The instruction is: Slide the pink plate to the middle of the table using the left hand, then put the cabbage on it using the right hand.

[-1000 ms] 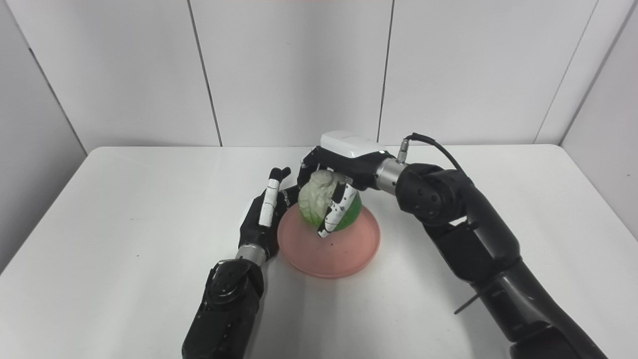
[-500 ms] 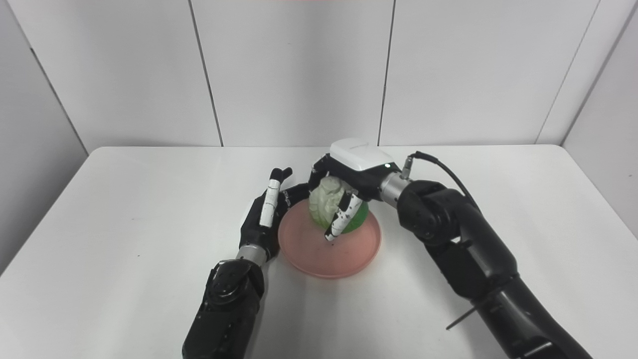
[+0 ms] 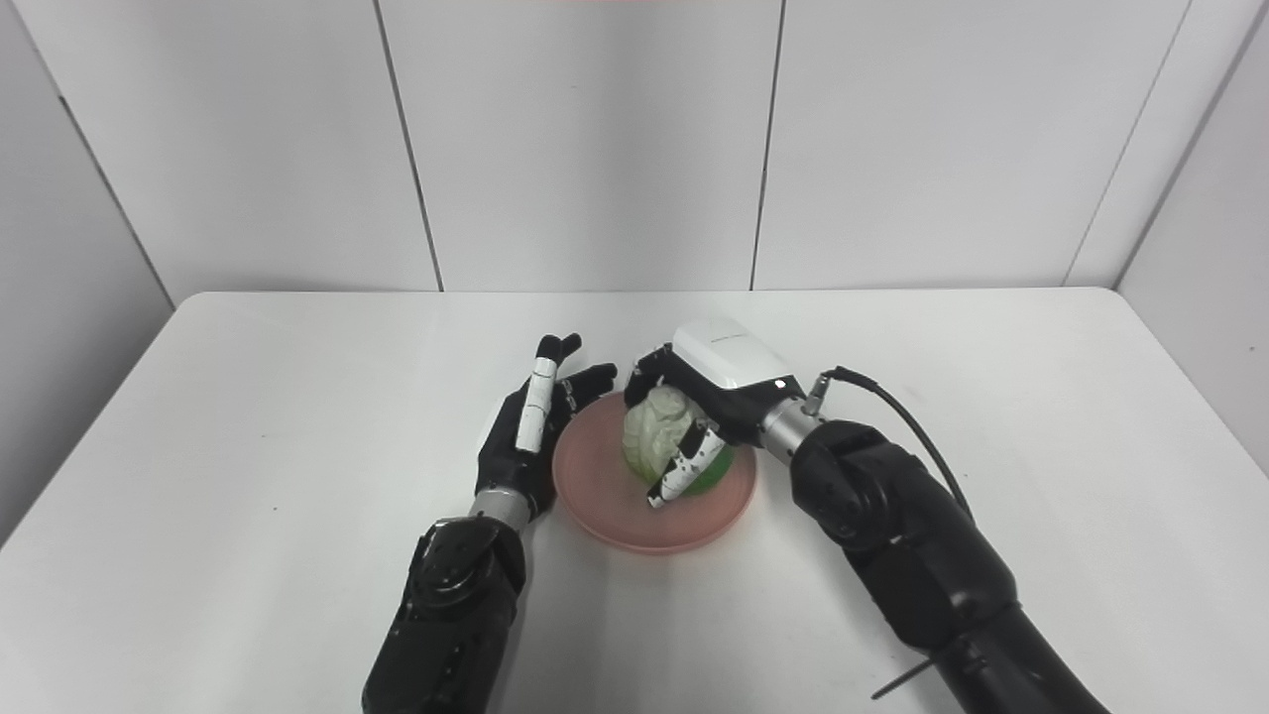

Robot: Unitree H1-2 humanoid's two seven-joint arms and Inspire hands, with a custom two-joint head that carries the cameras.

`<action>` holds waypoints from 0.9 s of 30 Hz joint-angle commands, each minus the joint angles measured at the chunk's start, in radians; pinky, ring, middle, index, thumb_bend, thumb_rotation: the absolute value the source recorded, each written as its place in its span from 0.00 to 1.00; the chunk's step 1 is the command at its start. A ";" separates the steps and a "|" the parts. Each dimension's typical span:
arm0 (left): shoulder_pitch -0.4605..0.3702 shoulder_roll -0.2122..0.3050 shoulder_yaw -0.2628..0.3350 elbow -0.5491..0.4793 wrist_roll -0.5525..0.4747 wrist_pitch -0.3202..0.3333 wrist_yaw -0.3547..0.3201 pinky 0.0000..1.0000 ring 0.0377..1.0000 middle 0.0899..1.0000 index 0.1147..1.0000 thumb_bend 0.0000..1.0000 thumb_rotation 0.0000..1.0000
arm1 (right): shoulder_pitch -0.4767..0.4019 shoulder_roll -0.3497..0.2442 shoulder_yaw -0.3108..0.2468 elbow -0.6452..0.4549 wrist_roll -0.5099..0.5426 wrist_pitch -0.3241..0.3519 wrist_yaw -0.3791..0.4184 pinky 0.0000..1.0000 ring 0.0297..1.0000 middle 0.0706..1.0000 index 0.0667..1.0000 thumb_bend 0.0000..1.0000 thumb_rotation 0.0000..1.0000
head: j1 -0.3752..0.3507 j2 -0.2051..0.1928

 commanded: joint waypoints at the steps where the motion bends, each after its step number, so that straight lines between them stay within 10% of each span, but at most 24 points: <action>1: 0.023 -0.005 0.003 0.022 -0.007 0.029 0.003 0.85 0.78 0.65 0.85 0.90 0.86 | -0.030 0.002 -0.020 -0.014 0.007 -0.044 -0.044 0.27 0.32 0.40 0.47 0.53 0.00 | -0.001 0.000; 7: 0.022 -0.004 0.003 0.024 -0.006 0.033 0.000 0.85 0.78 0.66 0.85 0.90 0.87 | -0.026 -0.007 -0.017 -0.026 -0.031 -0.032 -0.080 0.43 0.50 0.53 0.46 0.53 0.11 | -0.002 0.000; 9: 0.022 -0.004 0.003 0.023 -0.005 0.034 0.000 0.85 0.78 0.66 0.85 0.90 0.87 | -0.018 -0.001 -0.029 -0.037 -0.047 0.000 -0.093 0.61 0.68 0.69 0.56 0.88 0.25 | -0.003 -0.001; 11: 0.022 -0.002 0.001 0.026 -0.002 0.035 0.000 0.84 0.78 0.68 0.86 0.90 0.87 | -0.009 0.009 -0.045 -0.060 -0.057 0.064 -0.074 0.75 0.73 0.68 0.64 0.99 0.35 | -0.003 0.000; 22: 0.021 -0.003 0.006 0.020 -0.005 0.039 0.006 0.88 0.85 0.71 0.86 0.90 0.88 | 0.009 -0.019 -0.062 -0.164 -0.043 0.234 0.141 0.96 0.97 0.95 0.86 1.00 0.52 | -0.006 -0.003; 27: 0.019 -0.003 0.001 0.028 0.028 0.009 0.034 0.93 0.92 0.85 0.89 0.91 0.88 | 0.019 0.011 -0.176 -0.167 0.095 0.324 0.162 1.00 1.00 1.00 0.94 1.00 0.57 | -0.007 -0.003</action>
